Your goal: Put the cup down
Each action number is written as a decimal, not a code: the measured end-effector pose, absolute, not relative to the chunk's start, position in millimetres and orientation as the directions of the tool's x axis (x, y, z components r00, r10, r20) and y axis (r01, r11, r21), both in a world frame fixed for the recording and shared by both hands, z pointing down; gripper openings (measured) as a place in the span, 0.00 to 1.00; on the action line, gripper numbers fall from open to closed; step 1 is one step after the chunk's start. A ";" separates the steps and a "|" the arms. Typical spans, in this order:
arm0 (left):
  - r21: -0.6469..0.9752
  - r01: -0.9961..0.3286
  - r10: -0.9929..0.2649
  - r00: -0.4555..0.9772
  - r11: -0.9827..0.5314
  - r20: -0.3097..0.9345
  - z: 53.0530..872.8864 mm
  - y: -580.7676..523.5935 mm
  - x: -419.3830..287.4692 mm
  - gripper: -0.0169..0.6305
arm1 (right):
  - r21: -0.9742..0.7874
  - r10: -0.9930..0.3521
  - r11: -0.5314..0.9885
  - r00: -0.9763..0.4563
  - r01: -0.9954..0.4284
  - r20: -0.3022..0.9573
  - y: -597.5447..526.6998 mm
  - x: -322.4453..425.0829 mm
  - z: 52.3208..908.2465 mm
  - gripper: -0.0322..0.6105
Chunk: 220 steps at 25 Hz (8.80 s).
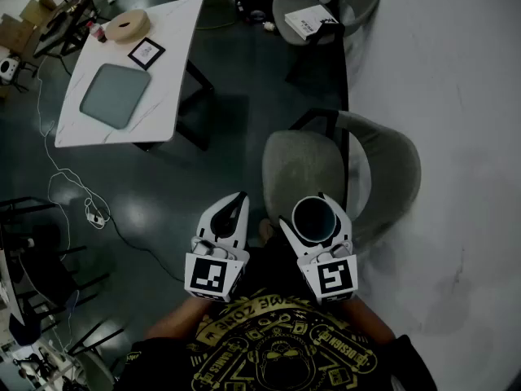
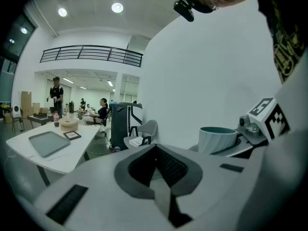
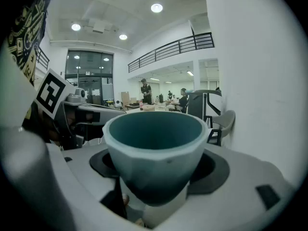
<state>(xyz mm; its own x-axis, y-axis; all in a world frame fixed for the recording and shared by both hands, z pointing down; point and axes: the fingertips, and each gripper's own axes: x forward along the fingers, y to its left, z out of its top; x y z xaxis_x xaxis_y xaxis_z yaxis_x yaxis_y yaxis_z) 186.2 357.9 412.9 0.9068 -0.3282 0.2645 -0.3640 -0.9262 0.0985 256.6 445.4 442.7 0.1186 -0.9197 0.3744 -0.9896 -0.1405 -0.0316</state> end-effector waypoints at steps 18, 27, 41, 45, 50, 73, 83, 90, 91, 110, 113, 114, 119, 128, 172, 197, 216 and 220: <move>0.107 -0.429 -0.395 0.887 -0.897 0.241 404.6 340.3 148.7 0.04 | -0.035 -0.930 -0.069 0.052 -0.997 0.364 419.9 226.5 427.6 0.64; 0.115 -0.486 -0.449 0.858 -0.866 0.251 403.0 312.6 124.2 0.04 | -0.042 -0.933 -0.018 0.002 -0.999 0.361 389.5 208.4 429.3 0.64; 0.118 -0.541 -0.510 0.832 -0.833 0.221 392.3 252.7 80.4 0.04 | -0.033 -0.933 0.042 -0.051 -0.999 0.356 324.7 171.3 419.6 0.64; 0.122 -0.560 -0.527 0.820 -0.819 0.224 393.4 231.2 64.4 0.04 | -0.035 -0.930 0.056 -0.064 -0.998 0.363 302.6 158.8 419.5 0.64; 0.132 -0.580 -0.546 0.808 -0.804 0.222 393.9 204.7 44.5 0.04 | -0.033 -0.927 0.073 -0.081 -0.997 0.367 273.2 141.5 416.7 0.64; 0.118 -0.634 -0.609 0.770 -0.764 0.189 371.4 95.3 -53.0 0.04 | -0.011 -0.931 0.129 -0.125 -0.992 0.342 153.8 51.5 392.0 0.64; 0.114 -0.676 -0.655 0.735 -0.728 0.175 368.4 74.0 -90.6 0.04 | 0.007 -0.926 0.164 -0.151 -0.986 0.346 122.9 19.7 384.2 0.64; 0.103 -0.720 -0.698 0.692 -0.686 0.185 368.8 71.3 -104.9 0.04 | -0.012 -0.916 0.234 -0.224 -0.972 0.332 113.7 5.7 387.9 0.64; 0.101 -0.728 -0.705 0.683 -0.678 0.188 369.7 69.4 -106.5 0.04 | -0.019 -0.913 0.248 -0.241 -0.969 0.328 112.2 4.2 392.1 0.64; 0.076 -0.835 -0.803 0.546 -0.545 0.237 364.8 0.6 -78.5 0.04 | -0.053 -0.856 0.428 -0.423 -0.902 0.297 18.9 36.1 394.7 0.64; 0.068 -0.849 -0.817 0.524 -0.524 0.242 363.8 -9.0 -73.3 0.04 | -0.058 -0.846 0.451 -0.447 -0.891 0.291 6.4 41.3 395.0 0.64; 0.066 -0.855 -0.822 0.514 -0.514 0.245 363.3 -12.4 -71.9 0.04 | -0.062 -0.842 0.458 -0.455 -0.887 0.290 2.5 43.2 395.3 0.64; 0.069 -0.879 -0.844 0.473 -0.472 0.252 365.2 -27.8 -63.8 0.04 | -0.079 -0.819 0.493 -0.493 -0.867 0.294 -15.5 52.5 396.8 0.64; 0.060 -0.900 -0.866 0.433 -0.433 0.252 370.2 -45.1 -35.4 0.04 | -0.052 -0.793 0.552 -0.543 -0.832 0.277 -45.3 74.5 392.5 0.64; 0.090 -0.887 -0.840 0.458 -0.453 0.290 411.4 -228.1 -81.6 0.04 | -0.030 -0.810 0.496 -0.475 -0.868 0.344 -229.2 20.7 432.3 0.64; 0.103 -0.862 -0.768 0.492 -0.497 0.410 495.3 -308.4 -89.2 0.04 | -0.060 -0.820 0.419 -0.406 -0.906 0.402 -301.6 7.1 515.8 0.64; 0.118 -0.831 -0.698 0.525 -0.543 0.486 542.0 -323.9 -78.9 0.04 | -0.052 -0.826 0.401 -0.386 -0.914 0.411 -328.0 4.9 553.9 0.64; 0.121 -0.821 -0.687 0.538 -0.558 0.488 544.5 -323.3 -74.4 0.04 | -0.056 -0.832 0.401 -0.389 -0.915 0.396 -329.8 4.1 555.5 0.64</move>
